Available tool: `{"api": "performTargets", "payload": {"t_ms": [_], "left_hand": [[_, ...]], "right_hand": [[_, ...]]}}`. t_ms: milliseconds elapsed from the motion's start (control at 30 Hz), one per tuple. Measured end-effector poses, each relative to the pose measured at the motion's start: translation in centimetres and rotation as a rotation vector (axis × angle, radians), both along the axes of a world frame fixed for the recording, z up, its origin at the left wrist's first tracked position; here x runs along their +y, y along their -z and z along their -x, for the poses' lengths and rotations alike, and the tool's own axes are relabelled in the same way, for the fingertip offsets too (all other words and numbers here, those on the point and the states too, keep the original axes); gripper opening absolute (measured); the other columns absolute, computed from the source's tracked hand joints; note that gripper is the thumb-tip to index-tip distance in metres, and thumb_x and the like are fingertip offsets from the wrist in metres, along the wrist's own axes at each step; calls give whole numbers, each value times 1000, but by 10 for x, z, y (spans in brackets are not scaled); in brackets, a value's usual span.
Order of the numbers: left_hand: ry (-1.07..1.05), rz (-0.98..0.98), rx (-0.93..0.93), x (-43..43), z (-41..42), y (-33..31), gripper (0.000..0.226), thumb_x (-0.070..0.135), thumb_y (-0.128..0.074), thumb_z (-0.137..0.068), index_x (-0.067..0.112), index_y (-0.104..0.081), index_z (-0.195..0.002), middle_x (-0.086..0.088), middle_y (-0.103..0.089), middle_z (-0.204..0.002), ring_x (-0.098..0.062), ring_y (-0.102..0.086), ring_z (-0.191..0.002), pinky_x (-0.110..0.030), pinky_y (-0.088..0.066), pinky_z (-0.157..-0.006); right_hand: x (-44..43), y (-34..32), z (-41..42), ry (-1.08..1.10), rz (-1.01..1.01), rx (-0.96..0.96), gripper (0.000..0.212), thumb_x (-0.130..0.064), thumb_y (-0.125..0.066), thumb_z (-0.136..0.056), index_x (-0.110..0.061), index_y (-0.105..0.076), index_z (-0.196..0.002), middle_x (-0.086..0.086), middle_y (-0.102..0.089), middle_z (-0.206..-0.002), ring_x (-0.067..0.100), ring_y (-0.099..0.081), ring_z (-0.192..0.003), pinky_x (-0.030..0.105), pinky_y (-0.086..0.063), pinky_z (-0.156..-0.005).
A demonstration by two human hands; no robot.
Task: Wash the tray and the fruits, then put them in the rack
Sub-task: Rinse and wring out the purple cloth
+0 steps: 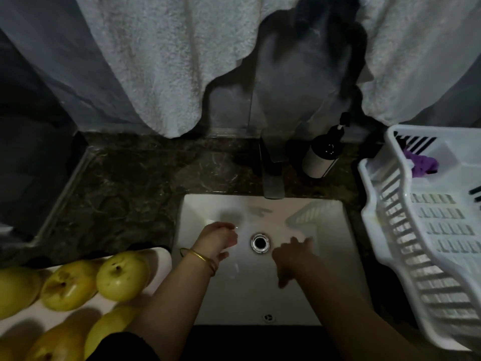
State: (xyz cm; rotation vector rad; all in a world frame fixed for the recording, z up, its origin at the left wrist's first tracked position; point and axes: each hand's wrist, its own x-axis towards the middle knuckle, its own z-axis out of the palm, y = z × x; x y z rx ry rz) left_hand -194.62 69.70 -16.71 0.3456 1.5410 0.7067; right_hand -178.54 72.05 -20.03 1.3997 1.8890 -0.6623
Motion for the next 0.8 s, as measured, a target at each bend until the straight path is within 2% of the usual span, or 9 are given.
{"api": "performTargets", "payload": {"t_ms": [33,100,200,300,400,500,567,700,800], "left_hand": [[44,-1,27,-2,0,1,24,5,-62,-75,22,-58,-93,-6,-58,-92,-18,-54,-91,-29,-39,-76],[51,11,-7,-3,1,5,22,7,-60,-82,26,-57,-94,-5,-59,-97,-20,-53,-99,-34,-39,-86],[-12,37,-100,1,3,10,13,13,-51,-93,24,-57,-94,-3,-64,-96,-20,-57,-97,-36,-37,-92],[-54,21,-126,4,2,14,13,17,-46,-96,22,-57,-90,-3,-65,-97,-22,-58,-97,-36,-36,-95],[-57,31,-149,5,2,18,14,18,-45,-97,22,-57,-91,-3,-65,-98,-20,-60,-91,-35,-37,-92],[-71,33,-169,7,1,20,13,19,-44,-97,21,-57,-98,-5,-65,-101,-18,-61,-86,-33,-37,-91],[-73,27,-173,8,1,21,14,19,-44,-97,20,-56,-103,-7,-64,-106,-18,-61,-85,-33,-37,-90],[-74,5,-174,10,4,19,17,17,-45,-97,18,-53,-111,-5,-65,-103,-19,-61,-89,-35,-38,-92],[-82,4,-167,11,8,18,16,16,-46,-97,18,-54,-111,-4,-66,-100,-20,-60,-91,-36,-38,-93]], "right_hand": [[-1,4,0,11,-72,-14,63,-43,-63,-86,-20,-39,-140,7,-43,-144,31,-34,-134,55,-22,-110],[-1,8,1,174,-144,200,58,-43,-58,-89,-24,-38,-140,5,-45,-141,26,-41,-128,44,-30,-106],[0,8,3,219,-183,262,54,-42,-63,-86,-18,-44,-131,7,-51,-131,25,-49,-117,36,-39,-95],[1,9,0,245,-254,260,14,-28,-60,-88,-19,-52,-96,10,-56,-118,24,-53,-97,27,-37,-66],[-4,7,-2,262,-272,242,29,-11,-51,-86,-24,-32,-68,12,-58,-105,21,-43,-82,26,-28,-53],[-8,7,-1,261,-256,270,21,-9,-49,-85,-24,-38,-74,11,-58,-113,27,-53,-94,28,-31,-63],[-7,5,1,262,-187,287,12,-13,-51,-86,-21,-53,-95,9,-57,-117,28,-55,-105,27,-34,-72],[-3,0,12,263,-10,371,27,-21,-59,-90,-16,-58,-117,8,-59,-123,21,-56,-110,26,-43,-85],[-9,0,27,159,-61,334,52,-27,-61,-89,-19,-43,-138,7,-46,-141,22,-45,-127,33,-37,-102]]}}
